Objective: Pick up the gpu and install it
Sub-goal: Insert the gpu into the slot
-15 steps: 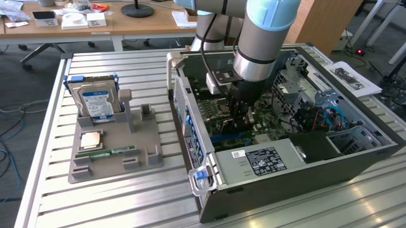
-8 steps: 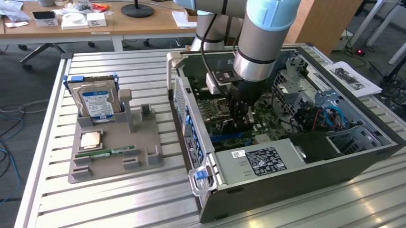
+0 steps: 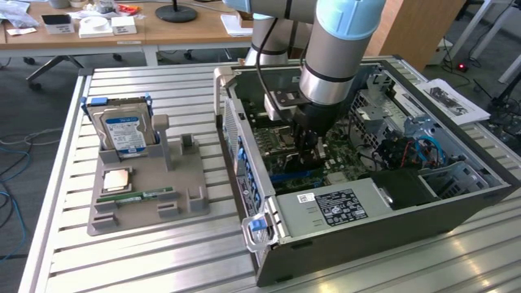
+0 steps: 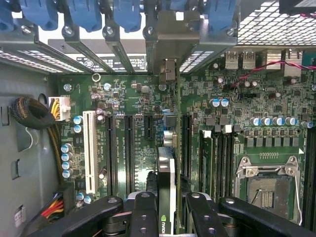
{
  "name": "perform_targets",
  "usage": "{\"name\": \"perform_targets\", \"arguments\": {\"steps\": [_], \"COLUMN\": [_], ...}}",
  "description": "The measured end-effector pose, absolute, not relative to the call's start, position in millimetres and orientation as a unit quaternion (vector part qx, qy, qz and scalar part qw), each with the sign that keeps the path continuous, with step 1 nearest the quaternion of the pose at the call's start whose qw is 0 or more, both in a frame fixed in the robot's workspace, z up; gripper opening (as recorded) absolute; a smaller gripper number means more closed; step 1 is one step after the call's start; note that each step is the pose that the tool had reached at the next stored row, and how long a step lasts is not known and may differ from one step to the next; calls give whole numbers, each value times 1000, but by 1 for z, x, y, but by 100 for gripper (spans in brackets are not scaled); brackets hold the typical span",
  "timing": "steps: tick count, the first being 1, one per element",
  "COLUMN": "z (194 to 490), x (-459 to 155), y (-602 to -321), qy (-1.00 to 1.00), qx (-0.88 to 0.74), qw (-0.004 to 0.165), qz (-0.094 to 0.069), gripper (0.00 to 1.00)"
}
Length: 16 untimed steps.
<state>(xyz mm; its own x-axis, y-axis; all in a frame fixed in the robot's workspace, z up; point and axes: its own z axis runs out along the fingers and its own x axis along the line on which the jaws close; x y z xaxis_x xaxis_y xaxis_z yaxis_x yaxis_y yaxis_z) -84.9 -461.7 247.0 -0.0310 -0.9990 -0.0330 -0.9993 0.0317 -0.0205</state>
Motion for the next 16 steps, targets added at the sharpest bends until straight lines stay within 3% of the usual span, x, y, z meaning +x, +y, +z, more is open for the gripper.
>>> {"name": "perform_targets", "arguments": {"steps": [16], "z": [243], "x": [-85], "y": [-462], "qy": [728], "qx": [-686], "qw": [19], "qz": [4], "gripper": [27]}}
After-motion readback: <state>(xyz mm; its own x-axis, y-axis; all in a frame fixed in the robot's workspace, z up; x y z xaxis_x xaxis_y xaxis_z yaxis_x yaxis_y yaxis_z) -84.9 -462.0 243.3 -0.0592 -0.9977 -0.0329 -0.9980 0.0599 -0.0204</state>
